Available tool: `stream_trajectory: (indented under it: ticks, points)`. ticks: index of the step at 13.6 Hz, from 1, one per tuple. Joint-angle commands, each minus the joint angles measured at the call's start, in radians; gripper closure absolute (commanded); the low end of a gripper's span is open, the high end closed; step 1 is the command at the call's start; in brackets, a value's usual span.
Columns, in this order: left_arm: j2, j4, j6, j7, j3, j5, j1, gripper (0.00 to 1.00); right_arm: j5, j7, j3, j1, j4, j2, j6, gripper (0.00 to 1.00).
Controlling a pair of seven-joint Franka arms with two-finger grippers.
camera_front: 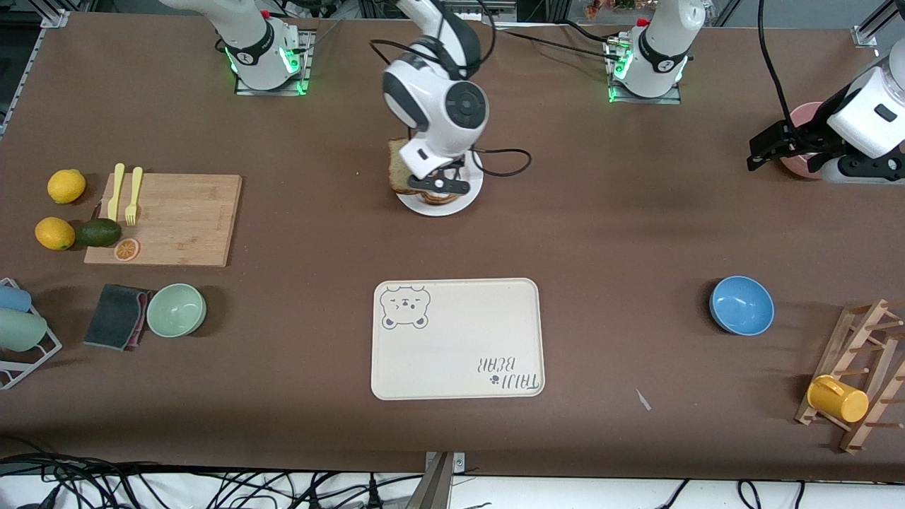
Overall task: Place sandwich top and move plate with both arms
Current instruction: 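Carry the bread slice with the right gripper to the white plate, then lower the bread onto the egg toast and open the right gripper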
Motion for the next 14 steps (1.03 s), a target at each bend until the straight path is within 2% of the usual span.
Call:
stream_trajectory:
  ticks: [1, 5, 6, 7, 9, 12, 14]
  points:
    - [0.010, 0.026, -0.024, 0.009, -0.001, -0.007, 0.005, 0.00, 0.012, 0.019, -0.014, 0.033, 0.086, 0.094, 0.004, 1.00]
    - [0.010, 0.025, -0.024, 0.011, -0.006, -0.007, 0.005, 0.00, 0.014, 0.020, -0.014, 0.062, 0.089, 0.094, 0.032, 1.00]
    - [0.015, 0.020, -0.020, 0.014, -0.004, -0.007, 0.005, 0.00, 0.014, 0.020, -0.016, 0.062, 0.089, 0.094, 0.033, 0.82]
    - [0.031, 0.015, -0.014, 0.014, -0.004, -0.007, 0.005, 0.00, 0.008, 0.019, -0.016, 0.062, 0.089, 0.094, 0.035, 0.01]
    - [0.041, 0.002, 0.005, 0.014, -0.006, -0.009, 0.005, 0.00, 0.009, 0.007, -0.020, 0.058, 0.091, 0.083, 0.032, 0.00]
    - [0.039, -0.070, 0.068, 0.011, -0.007, -0.026, 0.005, 0.00, 0.018, -0.013, -0.028, 0.023, 0.091, 0.030, 0.010, 0.00]
    - [0.032, -0.133, 0.126, 0.011, -0.007, -0.052, 0.005, 0.00, 0.018, -0.070, -0.029, -0.030, 0.091, -0.016, -0.064, 0.00]
